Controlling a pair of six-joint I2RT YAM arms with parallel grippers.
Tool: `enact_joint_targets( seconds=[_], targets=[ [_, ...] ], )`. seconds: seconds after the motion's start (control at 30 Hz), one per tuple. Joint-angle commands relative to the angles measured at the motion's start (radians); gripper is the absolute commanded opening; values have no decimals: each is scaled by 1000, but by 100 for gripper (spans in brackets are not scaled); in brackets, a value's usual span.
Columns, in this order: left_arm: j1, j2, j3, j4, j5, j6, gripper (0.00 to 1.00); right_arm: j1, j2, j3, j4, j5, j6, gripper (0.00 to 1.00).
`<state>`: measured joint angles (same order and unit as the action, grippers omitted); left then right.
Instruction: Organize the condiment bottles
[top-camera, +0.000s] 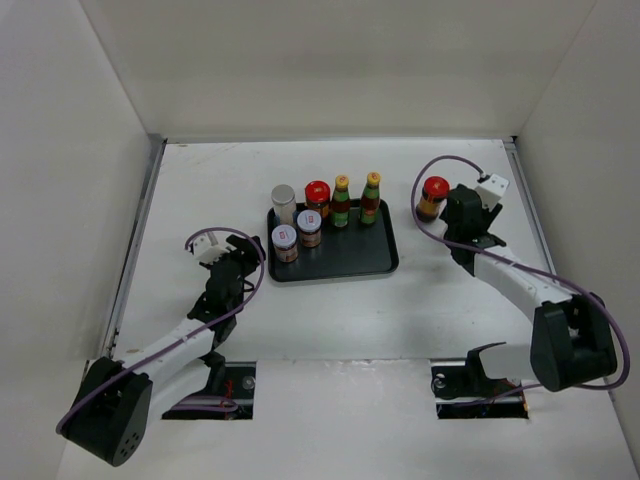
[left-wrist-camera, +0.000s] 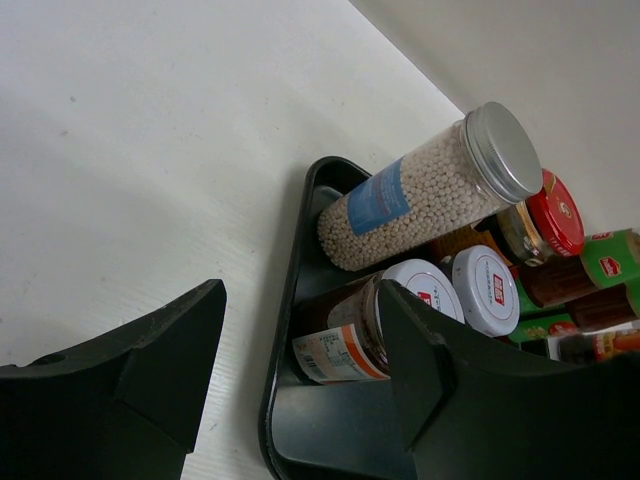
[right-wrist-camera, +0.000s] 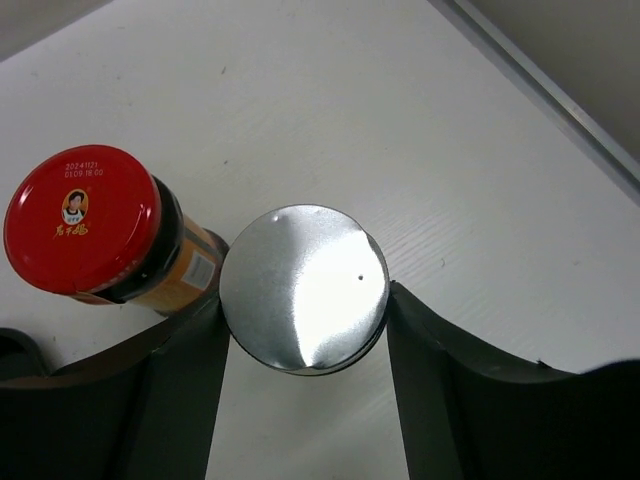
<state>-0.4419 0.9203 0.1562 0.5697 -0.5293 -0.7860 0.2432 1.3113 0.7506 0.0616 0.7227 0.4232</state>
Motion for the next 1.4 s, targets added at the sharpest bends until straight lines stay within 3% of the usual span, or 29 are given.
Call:
enact_joint_targets(
  seconds=[0.0,0.3,0.43,0.7,1.0,1.17,1.37],
  targets=[
    [-7,-4,8,56,8,-10,61,12,-47,-10,76,56,-12,58],
    [7,-11,6,56,0,-10,61,271,-305,-7,-31,103,-78,50],
    [7,-6,8,56,3,-10,61,401,-322,35,-59,66,-74,49],
    [13,-9,5,62,-5,-4,61,613,-129,130,150,-38,-87,51],
    [22,-14,3,58,6,-7,61,704,153,242,323,-95,-161,52],
    [25,-17,2,55,9,-10,61,722,233,259,366,-74,-199,55],
    [29,-23,0,55,12,-9,61,722,261,262,368,-62,-221,80]
  ],
)
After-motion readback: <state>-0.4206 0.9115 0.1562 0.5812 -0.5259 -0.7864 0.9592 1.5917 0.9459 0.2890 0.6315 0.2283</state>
